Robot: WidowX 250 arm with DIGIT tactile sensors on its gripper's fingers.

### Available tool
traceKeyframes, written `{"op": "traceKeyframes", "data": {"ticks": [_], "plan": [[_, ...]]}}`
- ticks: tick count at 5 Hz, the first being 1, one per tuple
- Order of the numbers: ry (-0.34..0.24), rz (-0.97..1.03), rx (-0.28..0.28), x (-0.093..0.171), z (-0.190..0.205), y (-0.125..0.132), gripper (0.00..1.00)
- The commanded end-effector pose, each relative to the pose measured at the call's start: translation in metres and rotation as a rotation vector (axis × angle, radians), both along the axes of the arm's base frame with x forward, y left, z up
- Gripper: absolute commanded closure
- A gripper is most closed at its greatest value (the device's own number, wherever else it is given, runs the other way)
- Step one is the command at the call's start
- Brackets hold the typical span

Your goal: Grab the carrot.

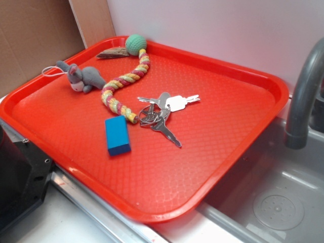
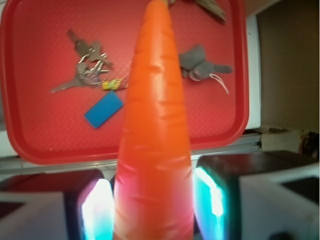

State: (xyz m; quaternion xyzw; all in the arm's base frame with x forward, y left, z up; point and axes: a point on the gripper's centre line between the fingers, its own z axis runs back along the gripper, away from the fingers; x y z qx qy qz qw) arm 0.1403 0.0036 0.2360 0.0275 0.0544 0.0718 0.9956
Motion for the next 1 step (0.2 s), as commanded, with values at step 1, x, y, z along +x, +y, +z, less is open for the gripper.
{"op": "traceKeyframes", "data": {"ticks": [1], "plan": [[0.011, 0.004, 0.017, -0.0107, 0.001, -0.0113, 1.0]]}}
